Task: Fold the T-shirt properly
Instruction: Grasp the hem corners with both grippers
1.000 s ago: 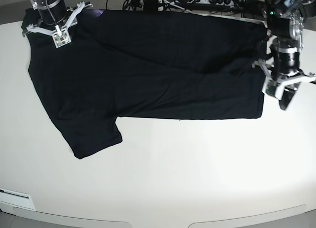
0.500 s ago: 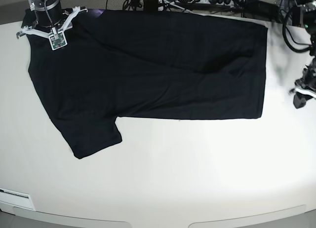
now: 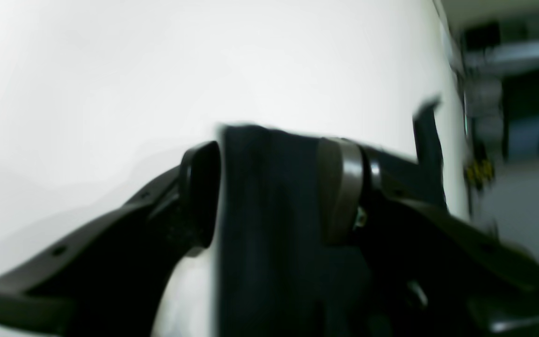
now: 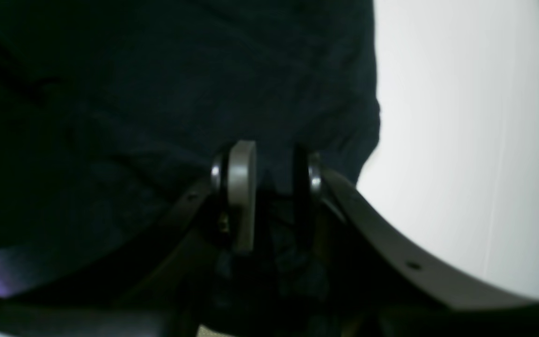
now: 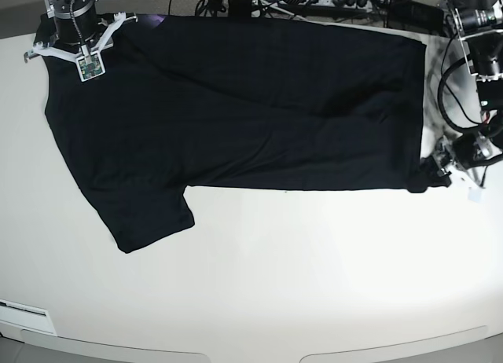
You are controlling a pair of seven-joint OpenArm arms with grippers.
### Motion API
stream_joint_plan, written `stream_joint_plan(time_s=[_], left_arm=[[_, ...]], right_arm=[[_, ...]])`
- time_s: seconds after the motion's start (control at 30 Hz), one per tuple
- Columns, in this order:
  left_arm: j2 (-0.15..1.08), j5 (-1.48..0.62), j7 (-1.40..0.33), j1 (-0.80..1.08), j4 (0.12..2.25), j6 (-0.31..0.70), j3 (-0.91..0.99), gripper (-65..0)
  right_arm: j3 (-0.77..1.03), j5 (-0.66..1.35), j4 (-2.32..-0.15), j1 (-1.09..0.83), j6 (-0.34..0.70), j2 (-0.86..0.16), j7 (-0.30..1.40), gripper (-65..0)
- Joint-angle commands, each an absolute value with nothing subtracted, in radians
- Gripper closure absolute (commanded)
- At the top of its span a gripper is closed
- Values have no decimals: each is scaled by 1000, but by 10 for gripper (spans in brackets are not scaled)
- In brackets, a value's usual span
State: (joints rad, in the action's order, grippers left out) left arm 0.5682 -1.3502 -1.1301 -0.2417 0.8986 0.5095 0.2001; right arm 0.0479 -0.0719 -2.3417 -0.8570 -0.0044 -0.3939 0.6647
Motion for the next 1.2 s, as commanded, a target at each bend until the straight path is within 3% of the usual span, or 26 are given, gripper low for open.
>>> stream_joint_plan(time_s=[0.0,0.07,0.1,0.2,0.3,0.43,0.63,0.9,1.17], left_arm=[[564,-1335,-1216,-240,895,487,169,-355],[563,-1368,-1240,-252,895,487,140,-332],[562,-1364,-1240,-258,895,486,136,-287],[571,-1337,-1236,-264,895,459,137,0],[585,-1296,-1228,-261,895,457,137,0],[596,-1291,-1227,-262,895,458,137,0],[599,-1290,-1210,-262,895,461,137,0],[599,-1290,-1213,-260,895,461,137,0],[599,-1291,-1213,-261,895,461,137,0]], right_arm=[[53,-83,-2356,-857,-11,-402,640,-168],[53,-83,-2356,-838,-12,-402,636,-168],[53,-83,-2356,-825,-12,-402,629,-168],[53,-73,-2356,-762,-33,-402,590,-220],[53,-13,-2356,-661,-31,-402,547,-300],[53,93,-2288,-464,31,-402,496,-304],[53,308,-1859,-112,117,-402,493,-304],[53,581,-1269,281,340,-402,614,-304],[53,569,-887,505,377,-402,560,-304]])
